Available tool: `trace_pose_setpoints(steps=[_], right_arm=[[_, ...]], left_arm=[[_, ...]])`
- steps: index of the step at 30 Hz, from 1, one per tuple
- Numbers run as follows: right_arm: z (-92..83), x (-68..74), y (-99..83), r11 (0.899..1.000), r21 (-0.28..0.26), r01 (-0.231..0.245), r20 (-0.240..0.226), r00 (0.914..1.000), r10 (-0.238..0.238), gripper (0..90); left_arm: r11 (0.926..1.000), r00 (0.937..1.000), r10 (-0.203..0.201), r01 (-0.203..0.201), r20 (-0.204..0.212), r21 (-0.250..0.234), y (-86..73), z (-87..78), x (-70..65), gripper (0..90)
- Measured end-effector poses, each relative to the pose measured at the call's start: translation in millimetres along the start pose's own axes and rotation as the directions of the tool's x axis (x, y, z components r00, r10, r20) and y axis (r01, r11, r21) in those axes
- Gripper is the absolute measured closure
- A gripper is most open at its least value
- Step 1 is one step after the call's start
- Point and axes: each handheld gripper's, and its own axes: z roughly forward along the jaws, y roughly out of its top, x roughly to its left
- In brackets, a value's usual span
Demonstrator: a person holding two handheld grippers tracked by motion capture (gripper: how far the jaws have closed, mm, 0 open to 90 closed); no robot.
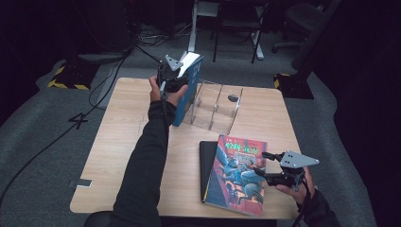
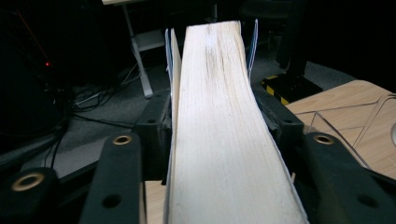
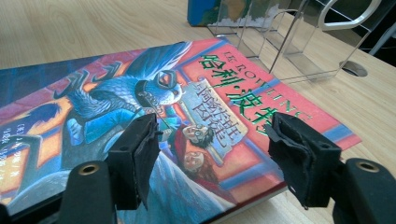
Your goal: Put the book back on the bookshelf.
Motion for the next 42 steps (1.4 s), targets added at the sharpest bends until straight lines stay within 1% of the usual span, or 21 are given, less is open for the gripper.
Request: trace_pose_setpoints(steps=[1, 2, 3, 6, 8, 10, 12, 13, 14, 16, 18, 19, 21, 22, 25, 26, 28, 33, 38, 40, 42], right_arm=[[0.4, 0.2, -0.1, 1.0, 0.003, 0.0, 0.0, 1.0, 0.0, 33.6], [0.9, 0.0, -0.4, 1.0, 0.006, -0.001, 0.0, 1.0, 0.001, 33.6], [1.3, -0.4, -0.8, 1.0, 0.008, -0.003, 0.003, 1.0, 0.003, 33.4], [0.9, -1.8, -2.0, 1.0, 0.012, -0.006, 0.008, 1.0, 0.005, 33.2], [0.1, -3.2, -2.5, 1.0, 0.009, -0.013, 0.015, 0.9998, 0.013, 33.1], [-0.3, -4.1, -2.9, 1.0, 0.009, -0.02, 0.018, 0.9996, 0.02, 32.9], [0.0, -4.2, -3.0, 1.0, 0.014, -0.02, 0.021, 0.9996, 0.019, 32.8], [0.4, -4.0, -2.9, 1.0, 0.014, -0.019, 0.022, 0.9996, 0.019, 32.7], [0.6, -3.7, -2.8, 1.0, 0.015, -0.018, 0.021, 0.9996, 0.018, 32.7], [1.0, -3.4, -2.6, 1.0, 0.016, -0.017, 0.021, 0.9996, 0.017, 32.7], [1.8, -2.9, -2.5, 1.0, 0.02, -0.016, 0.019, 0.9997, 0.016, 32.5], [2.2, -2.8, -2.5, 1.0, 0.021, -0.018, 0.02, 0.9997, 0.017, 32.6], [3.1, -2.7, -2.9, 1.0, 0.025, -0.018, 0.019, 0.9997, 0.018, 32.5], [3.3, -2.6, -3.0, 0.999, 0.026, -0.018, 0.019, 0.9997, 0.018, 32.5], [3.7, -2.5, -3.1, 0.999, 0.028, -0.019, 0.02, 0.9996, 0.019, 32.4], [3.8, -2.5, -3.0, 0.999, 0.029, -0.019, 0.021, 0.9996, 0.018, 32.4], [3.9, -2.3, -3.0, 0.999, 0.03, -0.018, 0.021, 0.9996, 0.018, 32.3], [5.1, -2.0, -3.1, 0.999, 0.034, -0.02, 0.022, 0.9996, 0.019, 32.3], [6.5, -1.4, -3.1, 0.999, 0.043, -0.019, 0.026, 0.9995, 0.018, 32.1], [7.0, -1.0, -3.1, 0.999, 0.046, -0.018, 0.026, 0.9995, 0.017, 32.0], [7.1, -0.4, -3.3, 0.998, 0.051, -0.022, 0.027, 0.9994, 0.02, 31.8]], left_arm=[[1.0, 1.0, 0.002, -0.002, -0.006, 0.0, 0.5, -1.6, 0.7, 49.1], [1.0, 1.0, -0.007, 0.007, -0.004, -0.005, 0.6, -3.2, 1.8, 47.2], [0.9999, 0.9999, -0.013, 0.013, 0.002, -0.006, 0.4, -4.4, 2.6, 45.4], [0.9999, 0.9999, -0.012, 0.012, 0.011, -0.009, -1.8, -8.3, 5.3, 41.4], [0.9998, 0.9992, -0.014, 0.015, 0.036, -0.016, -5.9, -13.6, 7.7, 39.9], [0.9998, 0.9992, -0.008, 0.009, 0.039, -0.018, -7.0, -15.8, 8.4, 39.2], [0.9998, 0.9987, 0.01, -0.009, 0.049, -0.018, -9.3, -21.7, 11.1, 38.6], [0.9998, 0.9987, 0.01, -0.009, 0.049, -0.018, -9.3, -21.7, 11.1, 38.2], [0.9996, 0.9982, 0.018, -0.016, 0.057, -0.021, -10.5, -26.0, 12.4, 38.0], [0.9995, 0.9978, 0.018, -0.016, 0.064, -0.027, -11.2, -28.0, 12.4, 37.7], [0.9992, 0.997, 0.029, -0.027, 0.071, -0.029, -12.4, -32.6, 12.6, 37.5], [0.9988, 0.9965, 0.031, -0.028, 0.077, -0.039, -13.2, -35.6, 12.7, 37.2], [0.9986, 0.9958, 0.034, -0.031, 0.085, -0.044, -14.4, -40.0, 13.7, 37.2], [0.9984, 0.9949, 0.037, -0.033, 0.093, -0.045, -15.6, -42.9, 14.9, 37.0], [0.998, 0.9942, 0.047, -0.043, 0.097, -0.047, -19.0, -50.3, 17.3, 36.4], [0.9981, 0.9935, 0.044, -0.039, 0.105, -0.048, -20.7, -52.8, 18.1, 36.1], [0.9977, 0.9924, 0.055, -0.05, 0.11, -0.046, -24.5, -57.8, 19.8, 35.7], [0.9969, 0.9879, 0.072, -0.067, 0.138, -0.041, -36.9, -69.6, 23.5, 34.9], [0.9958, 0.9826, 0.089, -0.084, 0.163, -0.037, -48.4, -79.4, 23.6, 34.3], [0.9949, 0.9788, 0.099, -0.093, 0.18, -0.039, -54.4, -84.6, 23.0, 34.0], [0.9942, 0.9736, 0.107, -0.102, 0.202, -0.034, -60.3, -89.0, 21.2, 33.3]])
